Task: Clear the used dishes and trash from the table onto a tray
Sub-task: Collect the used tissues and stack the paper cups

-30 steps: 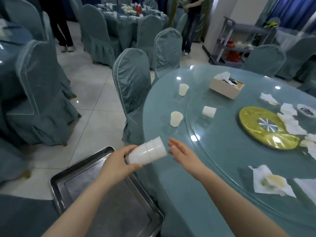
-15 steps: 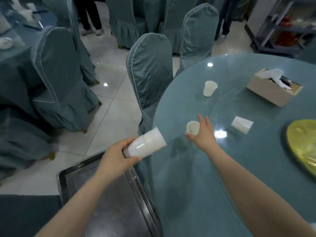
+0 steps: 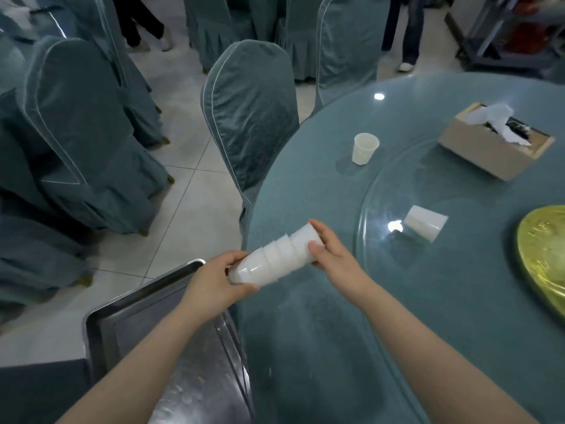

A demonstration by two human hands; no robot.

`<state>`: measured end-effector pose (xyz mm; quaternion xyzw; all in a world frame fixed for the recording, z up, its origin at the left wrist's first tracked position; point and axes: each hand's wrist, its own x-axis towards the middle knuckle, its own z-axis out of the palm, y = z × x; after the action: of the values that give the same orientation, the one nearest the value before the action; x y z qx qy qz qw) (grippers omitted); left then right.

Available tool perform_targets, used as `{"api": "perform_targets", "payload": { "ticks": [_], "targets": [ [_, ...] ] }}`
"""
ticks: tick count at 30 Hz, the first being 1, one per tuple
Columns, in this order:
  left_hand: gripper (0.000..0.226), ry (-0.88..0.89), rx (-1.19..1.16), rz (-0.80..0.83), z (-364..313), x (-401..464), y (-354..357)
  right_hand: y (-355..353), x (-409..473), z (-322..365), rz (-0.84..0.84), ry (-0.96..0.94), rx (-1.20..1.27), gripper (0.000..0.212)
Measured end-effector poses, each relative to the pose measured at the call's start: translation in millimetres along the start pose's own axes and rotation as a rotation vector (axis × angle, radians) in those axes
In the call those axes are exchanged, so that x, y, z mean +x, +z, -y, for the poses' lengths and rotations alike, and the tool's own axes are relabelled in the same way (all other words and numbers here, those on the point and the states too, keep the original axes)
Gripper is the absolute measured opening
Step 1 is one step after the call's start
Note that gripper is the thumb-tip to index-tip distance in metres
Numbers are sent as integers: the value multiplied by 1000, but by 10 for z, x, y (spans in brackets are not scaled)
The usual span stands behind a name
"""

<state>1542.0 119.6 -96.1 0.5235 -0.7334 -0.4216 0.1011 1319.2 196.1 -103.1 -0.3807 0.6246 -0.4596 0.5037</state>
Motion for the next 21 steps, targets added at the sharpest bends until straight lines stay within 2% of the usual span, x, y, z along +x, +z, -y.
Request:
{"api": "perform_targets", "payload": {
  "ticks": [2,5,7,8,10,12,14,16,18,20,21],
  "targets": [
    [49,21,23,29,-91,37,100,6,-74,-51,52,-1,-75,49],
    [49,35,52,55,-211,105,205,-85,-174,-138,114,25,-29,56],
    [50,57,57,69,-263,147,253,-220,-212,-201,74,8,-46,55],
    [50,65,57,72,-284,165,272,-304,-212,-239,-21,-8,-66,49],
    [51,62,51,72,-320,197,302,-522,-187,-350,-346,-24,-87,38],
    [52,54,49,66,-345,227,321,-784,-150,-458,-665,13,-97,31],
    [53,50,41,65,-357,252,340,-1048,-106,-545,-888,74,-113,23],
    [54,45,27,63,-363,263,355,-1260,-43,-597,-1046,135,-115,28],
    [53,38,6,62,-356,258,357,-1434,42,-618,-1154,180,-65,45],
    [52,29,-17,59,-339,237,340,-1552,142,-612,-1172,236,-48,52],
    [52,21,-33,56,-327,221,322,-1590,197,-604,-1147,268,-93,45]
  ]
}}
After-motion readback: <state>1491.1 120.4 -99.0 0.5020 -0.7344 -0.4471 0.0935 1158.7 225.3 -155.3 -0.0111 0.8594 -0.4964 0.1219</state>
